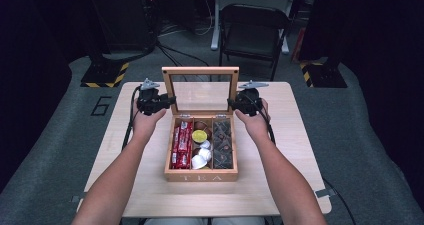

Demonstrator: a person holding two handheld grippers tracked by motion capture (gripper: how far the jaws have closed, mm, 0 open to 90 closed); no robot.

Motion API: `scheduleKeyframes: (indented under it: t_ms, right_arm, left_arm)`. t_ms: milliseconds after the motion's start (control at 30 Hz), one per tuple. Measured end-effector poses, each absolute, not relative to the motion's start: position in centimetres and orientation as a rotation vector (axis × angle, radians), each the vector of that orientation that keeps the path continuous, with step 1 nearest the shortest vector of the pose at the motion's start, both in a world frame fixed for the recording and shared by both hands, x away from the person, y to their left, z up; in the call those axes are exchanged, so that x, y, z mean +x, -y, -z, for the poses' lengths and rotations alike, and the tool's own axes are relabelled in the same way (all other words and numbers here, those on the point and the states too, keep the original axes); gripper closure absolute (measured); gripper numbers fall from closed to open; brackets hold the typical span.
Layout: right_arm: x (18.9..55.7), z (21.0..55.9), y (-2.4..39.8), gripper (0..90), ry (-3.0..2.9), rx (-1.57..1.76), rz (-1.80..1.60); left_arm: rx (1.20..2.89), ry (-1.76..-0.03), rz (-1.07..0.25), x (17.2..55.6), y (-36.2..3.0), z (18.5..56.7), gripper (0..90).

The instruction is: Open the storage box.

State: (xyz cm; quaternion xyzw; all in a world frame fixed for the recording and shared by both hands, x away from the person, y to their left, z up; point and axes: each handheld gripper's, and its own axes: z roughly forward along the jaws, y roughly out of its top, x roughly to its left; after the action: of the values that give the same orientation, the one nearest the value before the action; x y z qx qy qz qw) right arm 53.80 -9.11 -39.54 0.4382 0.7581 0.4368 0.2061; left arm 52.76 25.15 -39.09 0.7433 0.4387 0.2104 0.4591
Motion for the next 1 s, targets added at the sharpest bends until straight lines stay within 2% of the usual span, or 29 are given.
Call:
scheduleKeyframes:
  t_ms: [433, 1000]
  right_arm:
    - [54.17, 40.03, 9.08, 61.0, -2.111, 1.234, -1.238]
    - [54.5, 40.27, 9.03, 64.8, -2.096, 1.213, -1.209]
  left_arm:
    - [1.824, -1.097, -0.52, 52.9, -25.05, 39.15, 63.5]
    - [1.793, -1.128, -0.515, 53.31, -24.85, 39.32, 64.2]
